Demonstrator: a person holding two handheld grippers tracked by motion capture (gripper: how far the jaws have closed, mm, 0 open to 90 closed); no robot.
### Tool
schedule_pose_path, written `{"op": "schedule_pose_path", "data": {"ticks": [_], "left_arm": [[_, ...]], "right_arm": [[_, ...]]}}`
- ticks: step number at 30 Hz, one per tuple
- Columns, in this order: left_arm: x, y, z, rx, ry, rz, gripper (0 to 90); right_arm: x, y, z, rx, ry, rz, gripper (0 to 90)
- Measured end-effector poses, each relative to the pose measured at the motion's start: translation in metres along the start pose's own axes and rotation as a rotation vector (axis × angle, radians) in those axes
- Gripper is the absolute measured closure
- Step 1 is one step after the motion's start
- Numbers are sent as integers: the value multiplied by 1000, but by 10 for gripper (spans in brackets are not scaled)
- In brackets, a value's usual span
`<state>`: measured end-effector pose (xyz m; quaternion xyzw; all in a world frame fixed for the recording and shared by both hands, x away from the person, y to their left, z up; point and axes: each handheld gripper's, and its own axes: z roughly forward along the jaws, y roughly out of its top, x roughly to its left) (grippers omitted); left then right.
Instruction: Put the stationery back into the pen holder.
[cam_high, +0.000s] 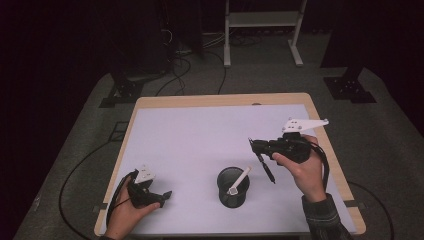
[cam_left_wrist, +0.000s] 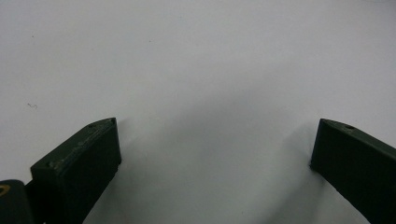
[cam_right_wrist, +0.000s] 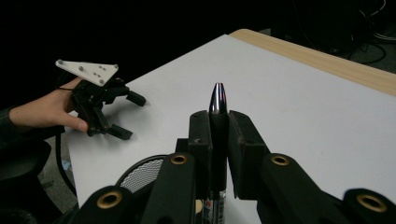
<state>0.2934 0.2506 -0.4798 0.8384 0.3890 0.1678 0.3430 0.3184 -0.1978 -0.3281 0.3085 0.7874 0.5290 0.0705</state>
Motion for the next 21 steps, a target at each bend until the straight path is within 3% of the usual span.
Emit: {"op": "schedule_pose_path", "data": {"ticks": [21], "left_arm": [[0,0,0,0,1,1,7]], "right_arm": [[27,7,10,-33,81,-53,793]]}}
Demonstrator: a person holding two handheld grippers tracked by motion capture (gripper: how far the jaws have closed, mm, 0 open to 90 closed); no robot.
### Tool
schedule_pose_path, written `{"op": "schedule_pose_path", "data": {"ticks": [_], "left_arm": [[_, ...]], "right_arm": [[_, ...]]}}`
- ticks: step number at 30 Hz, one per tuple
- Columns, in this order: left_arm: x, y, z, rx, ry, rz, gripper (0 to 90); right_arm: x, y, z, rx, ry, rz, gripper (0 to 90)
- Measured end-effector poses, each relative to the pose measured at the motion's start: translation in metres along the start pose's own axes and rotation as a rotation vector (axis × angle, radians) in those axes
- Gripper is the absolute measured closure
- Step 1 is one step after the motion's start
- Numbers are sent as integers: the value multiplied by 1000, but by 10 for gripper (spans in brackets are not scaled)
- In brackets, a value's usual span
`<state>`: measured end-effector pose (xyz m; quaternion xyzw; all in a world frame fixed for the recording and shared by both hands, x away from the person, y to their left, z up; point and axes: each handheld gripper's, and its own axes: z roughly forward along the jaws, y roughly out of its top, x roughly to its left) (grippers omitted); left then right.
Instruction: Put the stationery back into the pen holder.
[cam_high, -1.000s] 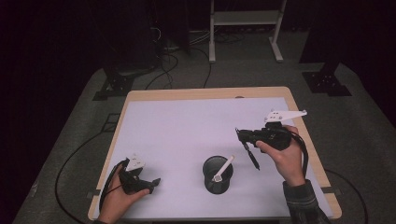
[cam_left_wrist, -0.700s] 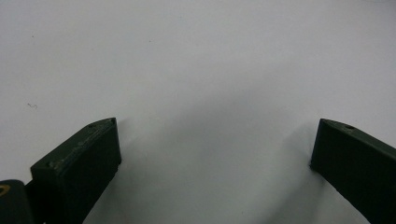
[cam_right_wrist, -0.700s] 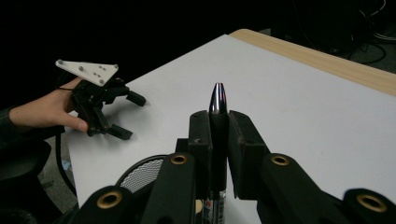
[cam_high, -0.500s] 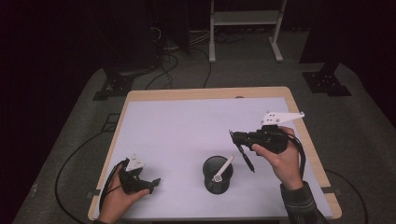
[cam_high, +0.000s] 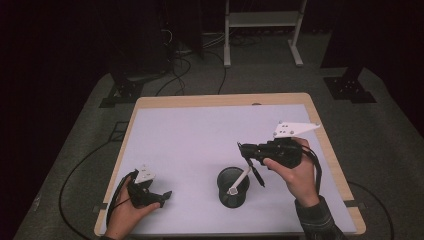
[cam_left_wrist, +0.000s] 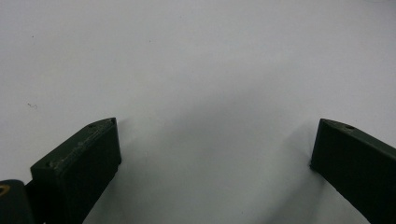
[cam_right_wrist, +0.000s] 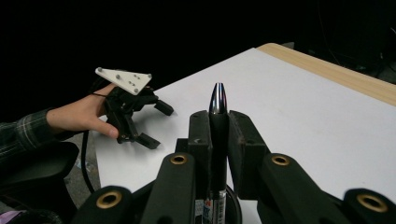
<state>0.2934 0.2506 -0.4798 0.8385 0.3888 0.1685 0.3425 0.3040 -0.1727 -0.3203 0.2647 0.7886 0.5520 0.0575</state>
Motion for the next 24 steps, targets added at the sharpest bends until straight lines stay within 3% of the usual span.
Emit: {"op": "schedule_pose_path", "data": {"ticks": [24], "left_arm": [[0,0,0,0,0,1,7]], "right_arm": [[8,4,35,11,45,-31,792]]}}
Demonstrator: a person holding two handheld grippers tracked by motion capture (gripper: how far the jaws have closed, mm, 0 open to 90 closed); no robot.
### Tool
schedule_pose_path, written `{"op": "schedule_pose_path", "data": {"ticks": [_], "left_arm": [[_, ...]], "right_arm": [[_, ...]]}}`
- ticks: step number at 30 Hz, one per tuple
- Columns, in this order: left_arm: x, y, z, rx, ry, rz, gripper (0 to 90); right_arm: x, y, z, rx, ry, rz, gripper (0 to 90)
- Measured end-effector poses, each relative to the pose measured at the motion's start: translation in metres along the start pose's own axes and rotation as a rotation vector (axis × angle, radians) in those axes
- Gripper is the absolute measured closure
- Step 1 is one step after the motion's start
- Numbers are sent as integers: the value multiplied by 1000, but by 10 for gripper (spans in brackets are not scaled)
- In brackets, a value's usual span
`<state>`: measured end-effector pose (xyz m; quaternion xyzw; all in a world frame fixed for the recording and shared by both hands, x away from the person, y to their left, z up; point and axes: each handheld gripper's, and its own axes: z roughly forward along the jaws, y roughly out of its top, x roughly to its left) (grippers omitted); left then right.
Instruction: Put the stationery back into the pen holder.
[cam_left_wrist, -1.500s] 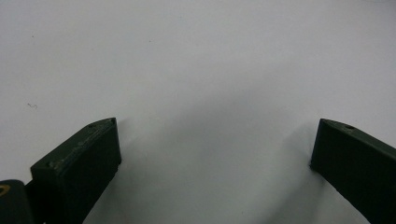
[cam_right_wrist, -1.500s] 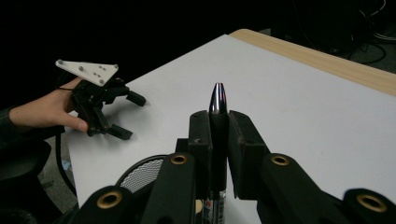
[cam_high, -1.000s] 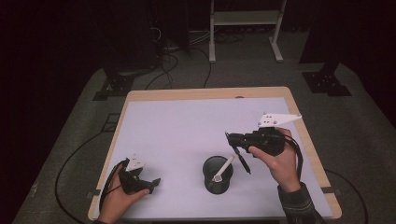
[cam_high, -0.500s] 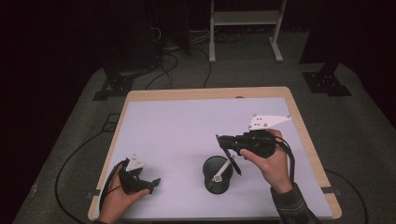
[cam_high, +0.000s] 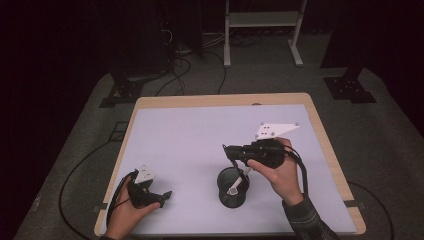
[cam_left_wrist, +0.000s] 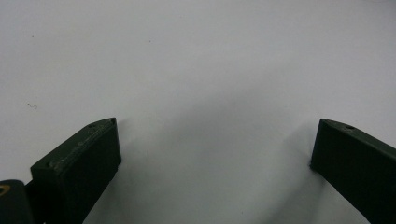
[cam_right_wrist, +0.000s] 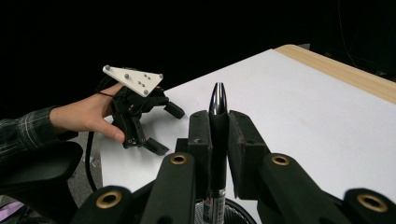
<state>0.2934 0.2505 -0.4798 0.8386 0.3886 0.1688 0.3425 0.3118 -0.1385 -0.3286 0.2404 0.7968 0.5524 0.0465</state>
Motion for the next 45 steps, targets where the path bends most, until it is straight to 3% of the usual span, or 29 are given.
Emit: {"op": "schedule_pose_path", "data": {"ticks": [9,20,45], "left_arm": [[0,0,0,0,0,-1,7],[0,0,0,0,0,-1,7],[0,0,0,0,0,0,7]], "right_arm": [[1,4,11,-3,11,-12,793],[-2,-12,24,89,9,-22,792],[0,-39,29,203,12,-25,790]]}}
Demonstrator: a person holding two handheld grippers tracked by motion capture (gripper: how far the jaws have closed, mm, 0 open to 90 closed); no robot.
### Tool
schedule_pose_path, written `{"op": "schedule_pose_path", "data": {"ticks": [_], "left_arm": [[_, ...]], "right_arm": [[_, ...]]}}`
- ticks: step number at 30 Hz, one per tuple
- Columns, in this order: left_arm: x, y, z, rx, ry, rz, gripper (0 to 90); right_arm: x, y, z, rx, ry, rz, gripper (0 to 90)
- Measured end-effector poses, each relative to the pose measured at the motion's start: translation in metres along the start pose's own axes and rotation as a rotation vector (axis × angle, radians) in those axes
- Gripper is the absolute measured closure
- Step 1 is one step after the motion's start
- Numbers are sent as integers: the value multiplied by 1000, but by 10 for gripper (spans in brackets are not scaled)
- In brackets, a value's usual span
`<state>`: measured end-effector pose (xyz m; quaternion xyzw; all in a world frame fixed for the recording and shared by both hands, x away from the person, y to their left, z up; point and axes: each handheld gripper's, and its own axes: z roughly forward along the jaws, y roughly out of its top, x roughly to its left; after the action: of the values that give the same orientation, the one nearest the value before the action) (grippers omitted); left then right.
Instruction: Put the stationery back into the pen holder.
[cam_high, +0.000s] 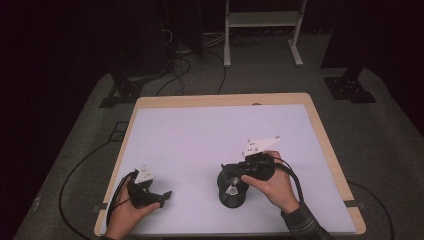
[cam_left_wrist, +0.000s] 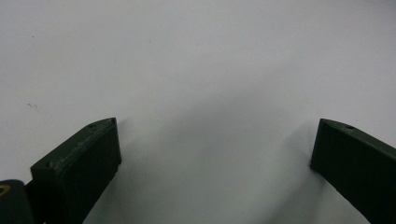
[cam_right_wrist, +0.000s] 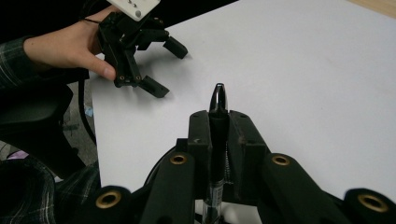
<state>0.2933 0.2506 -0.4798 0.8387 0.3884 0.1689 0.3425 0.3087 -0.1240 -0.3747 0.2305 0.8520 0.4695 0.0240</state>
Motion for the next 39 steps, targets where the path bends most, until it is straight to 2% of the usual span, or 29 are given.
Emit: {"op": "schedule_pose_path", "data": {"ticks": [8,20,27,31,39], "left_arm": [[0,0,0,0,-1,0,7],[0,0,0,2,0,0,7],[0,0,0,2,0,1,7],[0,0,0,2,0,1,7],[0,0,0,0,0,0,7]], "right_arm": [[0,-2,2,19,-5,-3,777],[-2,-1,-8,-10,-22,-2,716],[-5,-5,-26,-31,-64,3,602],[-9,-6,-35,-47,-106,12,517],[-19,-11,-48,-67,-186,27,304]]}}
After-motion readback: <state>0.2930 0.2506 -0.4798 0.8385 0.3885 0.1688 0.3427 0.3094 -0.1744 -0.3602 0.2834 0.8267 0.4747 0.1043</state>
